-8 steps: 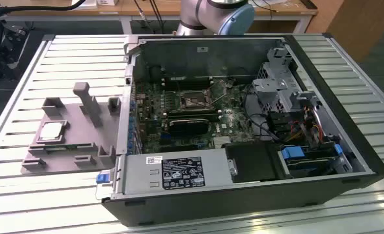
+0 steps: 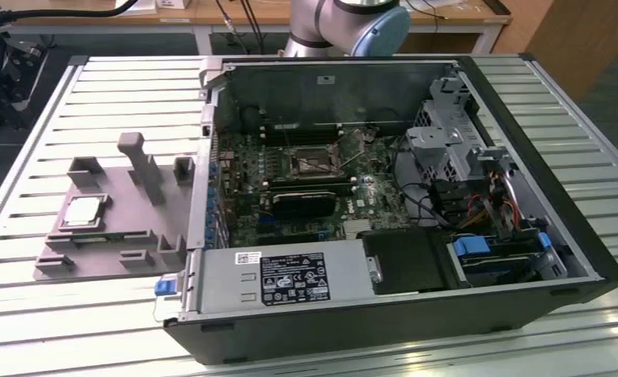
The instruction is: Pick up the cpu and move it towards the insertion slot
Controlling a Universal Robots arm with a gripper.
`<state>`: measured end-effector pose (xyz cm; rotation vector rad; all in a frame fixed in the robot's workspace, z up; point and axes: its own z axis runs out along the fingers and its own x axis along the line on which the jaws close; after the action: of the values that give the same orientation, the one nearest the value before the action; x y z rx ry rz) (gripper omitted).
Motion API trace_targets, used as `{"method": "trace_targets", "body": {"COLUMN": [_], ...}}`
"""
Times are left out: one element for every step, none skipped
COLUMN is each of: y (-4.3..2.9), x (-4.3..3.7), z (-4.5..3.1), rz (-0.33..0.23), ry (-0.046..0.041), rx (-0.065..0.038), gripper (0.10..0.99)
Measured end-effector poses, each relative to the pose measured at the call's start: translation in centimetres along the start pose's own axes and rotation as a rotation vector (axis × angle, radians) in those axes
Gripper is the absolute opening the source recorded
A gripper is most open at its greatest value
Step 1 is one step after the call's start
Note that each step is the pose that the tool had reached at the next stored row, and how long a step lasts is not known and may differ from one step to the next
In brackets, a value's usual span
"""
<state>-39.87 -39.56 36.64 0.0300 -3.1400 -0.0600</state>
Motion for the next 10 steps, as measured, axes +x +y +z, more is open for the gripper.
{"method": "trace_targets", "body": {"y": [0.0,0.0,0.0,0.0,0.0,0.0,-0.01,-0.01,-0.02,-0.03], "x": [0.0,0.0,0.0,0.0,0.0,0.0,0.0,0.0,0.0,0.01], "z": [0.0,0.0,0.0,0.0,0.02,0.08,0.19,0.32,0.45,0.57], "rz": [0.0,0.0,0.0,0.0,0.0,0.0,0.0,0.0,0.0,0.0], "ry": [0.0,0.0,0.0,0.0,0.0,-0.0002,-0.0004,-0.0004,-0.0007,-0.0008], "rx": [0.0,0.0,0.0,0.0,0.0,0.0,0.0,0.0,0.0,0.0], "gripper": [0.102,0.102,0.102,0.102,0.102,0.102,0.102,0.102,0.102,0.102]}}
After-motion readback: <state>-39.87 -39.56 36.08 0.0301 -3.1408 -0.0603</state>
